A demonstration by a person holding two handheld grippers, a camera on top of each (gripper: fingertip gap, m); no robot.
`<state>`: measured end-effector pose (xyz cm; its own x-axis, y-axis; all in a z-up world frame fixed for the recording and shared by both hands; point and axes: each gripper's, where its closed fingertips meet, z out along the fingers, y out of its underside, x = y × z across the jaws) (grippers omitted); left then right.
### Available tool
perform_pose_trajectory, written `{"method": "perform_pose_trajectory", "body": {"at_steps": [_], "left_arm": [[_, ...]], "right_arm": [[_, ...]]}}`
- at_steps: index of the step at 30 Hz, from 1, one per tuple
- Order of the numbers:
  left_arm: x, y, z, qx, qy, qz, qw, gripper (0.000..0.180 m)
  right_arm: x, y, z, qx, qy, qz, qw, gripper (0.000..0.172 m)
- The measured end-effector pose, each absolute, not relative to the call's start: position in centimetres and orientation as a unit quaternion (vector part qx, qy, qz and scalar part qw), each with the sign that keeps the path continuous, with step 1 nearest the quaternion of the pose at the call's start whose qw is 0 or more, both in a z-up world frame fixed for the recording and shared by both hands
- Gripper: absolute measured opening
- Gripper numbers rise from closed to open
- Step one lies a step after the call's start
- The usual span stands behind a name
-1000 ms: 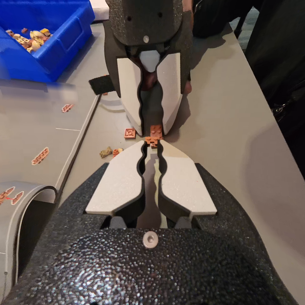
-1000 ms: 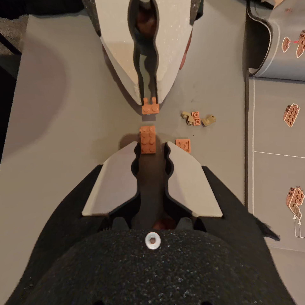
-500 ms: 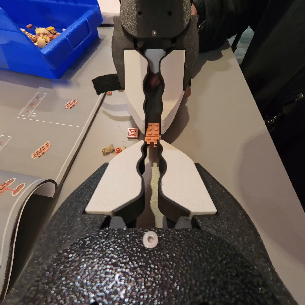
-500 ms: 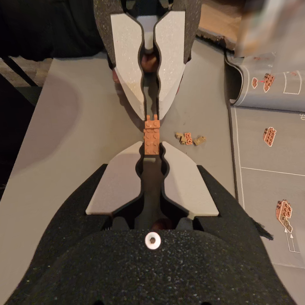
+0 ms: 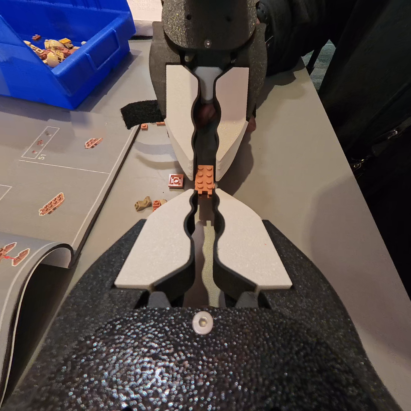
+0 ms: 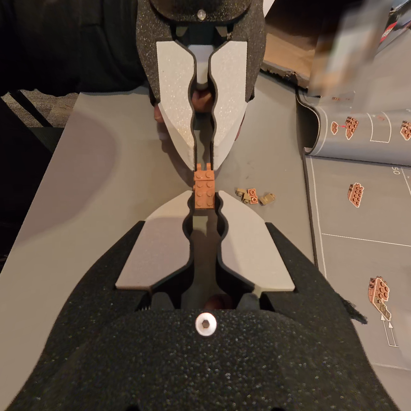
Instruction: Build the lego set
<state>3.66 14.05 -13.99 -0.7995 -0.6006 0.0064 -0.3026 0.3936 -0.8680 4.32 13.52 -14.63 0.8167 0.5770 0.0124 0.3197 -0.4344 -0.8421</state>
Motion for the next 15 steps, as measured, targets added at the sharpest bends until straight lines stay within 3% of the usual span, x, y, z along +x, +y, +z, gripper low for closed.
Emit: {"method": "perform_pose_trajectory", "body": {"at_steps": [15], "left_arm": [[3.7, 14.1, -13.7, -0.280, 0.814, -0.485, 0.154, 0.014]], "right_arm": [[4.4, 13.6, -13.5, -0.817, -0.261, 0.149, 0.493, 0.016]]}}
